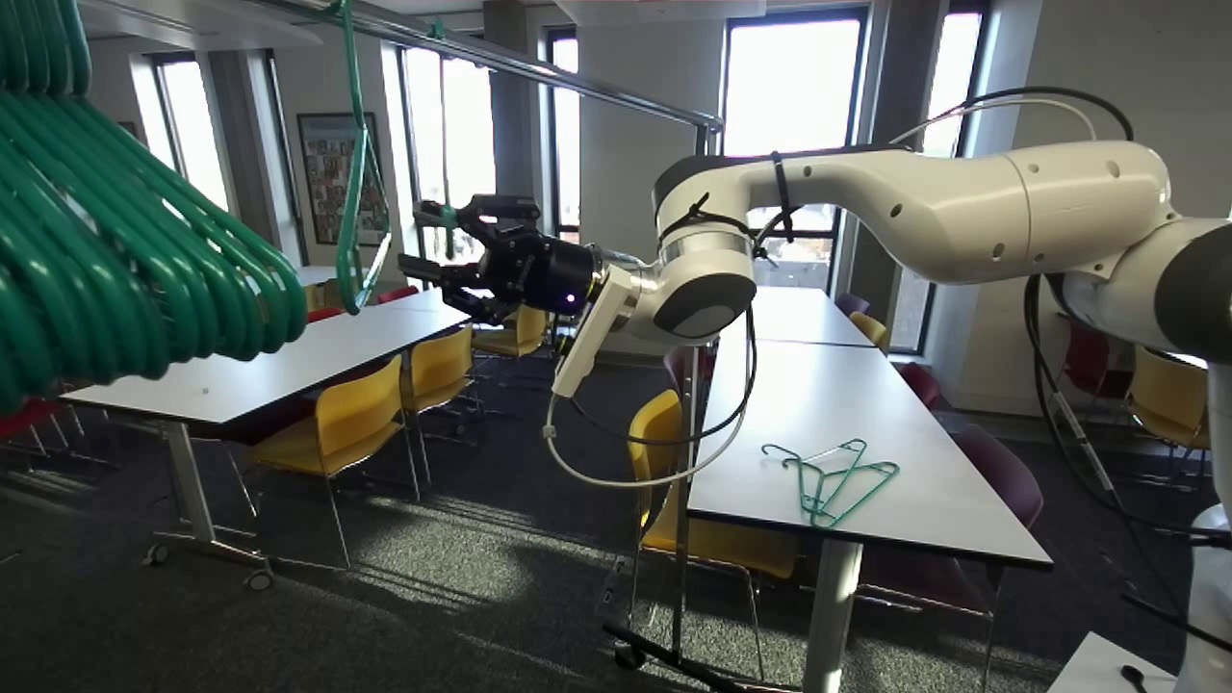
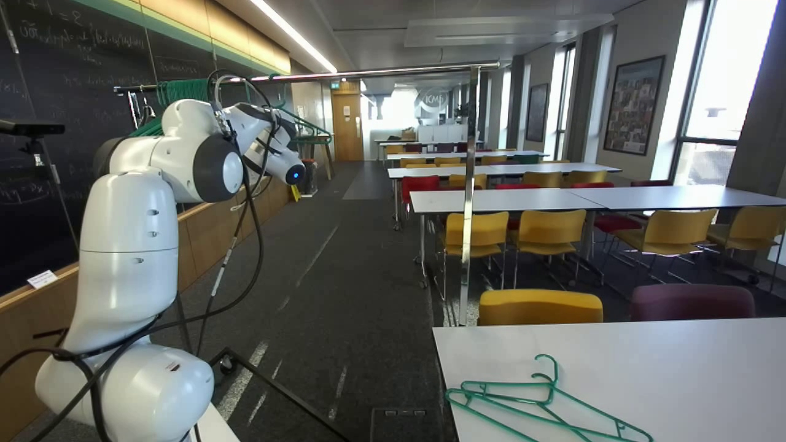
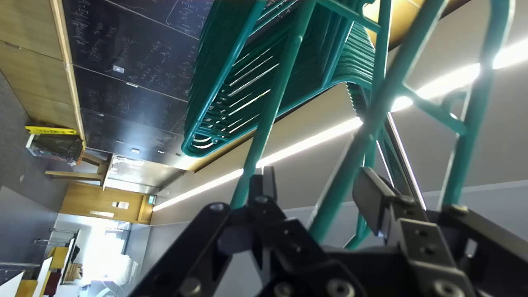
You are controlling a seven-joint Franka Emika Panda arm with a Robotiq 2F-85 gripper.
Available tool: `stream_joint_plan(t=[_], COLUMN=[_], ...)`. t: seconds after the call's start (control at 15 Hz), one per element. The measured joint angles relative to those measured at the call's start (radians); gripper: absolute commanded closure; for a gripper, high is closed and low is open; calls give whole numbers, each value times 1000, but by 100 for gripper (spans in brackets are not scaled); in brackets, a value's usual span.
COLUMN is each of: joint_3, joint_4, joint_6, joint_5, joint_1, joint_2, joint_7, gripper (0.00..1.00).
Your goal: Remove one hanger from the rail and place it on the table.
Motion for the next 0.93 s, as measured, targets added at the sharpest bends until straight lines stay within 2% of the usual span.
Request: stream_joint_plan(t=[0.07,0.2,0.27,0.4,0.93], joint_3=[0,0,0,0,0], joint_4=[0,0,0,0,0], joint_6=[0,0,0,0,0], joint_5=[0,0,0,0,25], joint_1=[0,0,0,0,-3], joint_2=[0,0,0,0,0], joint_7=[0,0,0,0,0], gripper=[5,18,4,0,0])
